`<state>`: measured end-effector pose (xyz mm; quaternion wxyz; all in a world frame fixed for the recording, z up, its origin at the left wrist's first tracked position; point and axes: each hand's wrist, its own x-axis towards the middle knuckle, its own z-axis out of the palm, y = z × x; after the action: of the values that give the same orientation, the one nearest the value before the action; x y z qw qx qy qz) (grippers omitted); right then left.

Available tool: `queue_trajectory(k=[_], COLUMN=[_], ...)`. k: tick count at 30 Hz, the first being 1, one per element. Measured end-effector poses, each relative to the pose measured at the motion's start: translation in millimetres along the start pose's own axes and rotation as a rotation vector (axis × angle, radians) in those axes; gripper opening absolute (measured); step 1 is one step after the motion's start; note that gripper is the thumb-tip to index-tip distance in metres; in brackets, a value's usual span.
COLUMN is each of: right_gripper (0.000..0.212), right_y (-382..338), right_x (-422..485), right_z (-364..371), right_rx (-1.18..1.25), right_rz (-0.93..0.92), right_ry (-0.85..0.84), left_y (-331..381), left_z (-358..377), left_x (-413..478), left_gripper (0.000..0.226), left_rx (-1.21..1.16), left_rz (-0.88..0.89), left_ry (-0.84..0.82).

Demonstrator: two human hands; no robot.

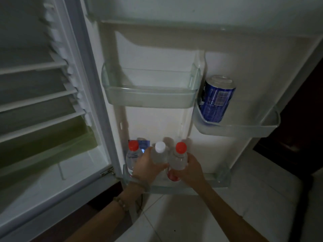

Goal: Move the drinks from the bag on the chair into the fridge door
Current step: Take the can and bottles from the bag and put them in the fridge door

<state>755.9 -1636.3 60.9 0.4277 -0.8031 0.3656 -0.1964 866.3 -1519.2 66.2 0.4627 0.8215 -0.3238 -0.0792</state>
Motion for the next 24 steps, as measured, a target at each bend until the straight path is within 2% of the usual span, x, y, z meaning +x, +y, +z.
queue_trajectory(k=[6, 9, 11, 15, 18, 21, 24], right_gripper=[0.022, 0.019, 0.015, 0.039, 0.046, 0.081, 0.073], right_y=[19.5, 15.6, 15.2, 8.2, 10.4, 10.9, 0.5], right_x=[13.7, 17.3, 17.1, 8.2, -1.0, -21.2, -49.4], right_z=[13.2, 13.3, 13.5, 6.4, -0.2, -4.9, -8.4], right_rx=[-0.06, -0.053, -0.023, 0.09, 0.139, 0.036, -0.068], right_rz=[-0.042, -0.099, -0.131, -0.215, -0.254, -0.338, -0.589], right_ry=[0.005, -0.009, -0.027, -0.031, 0.002, 0.047, 0.054], left_y=[4.7, -3.6, -4.7, -3.3, -8.2, -9.1, -14.3], left_z=[7.0, 12.9, 13.8, 12.2, 8.2, 0.6, -4.5], left_x=[-0.3, -0.9, -2.5, -12.4, -29.4, -55.9, -84.9], left_gripper=[0.057, 0.072, 0.071, 0.073, 0.071, 0.071, 0.062], left_rx=[0.08, 0.151, 0.215, 0.367, 0.433, 0.519, 0.654], left_rz=[-0.005, -0.04, -0.043, 0.044, 0.098, 0.113, 0.155], left_ry=[0.02, 0.012, 0.024, 0.043, 0.026, 0.036, 0.152])
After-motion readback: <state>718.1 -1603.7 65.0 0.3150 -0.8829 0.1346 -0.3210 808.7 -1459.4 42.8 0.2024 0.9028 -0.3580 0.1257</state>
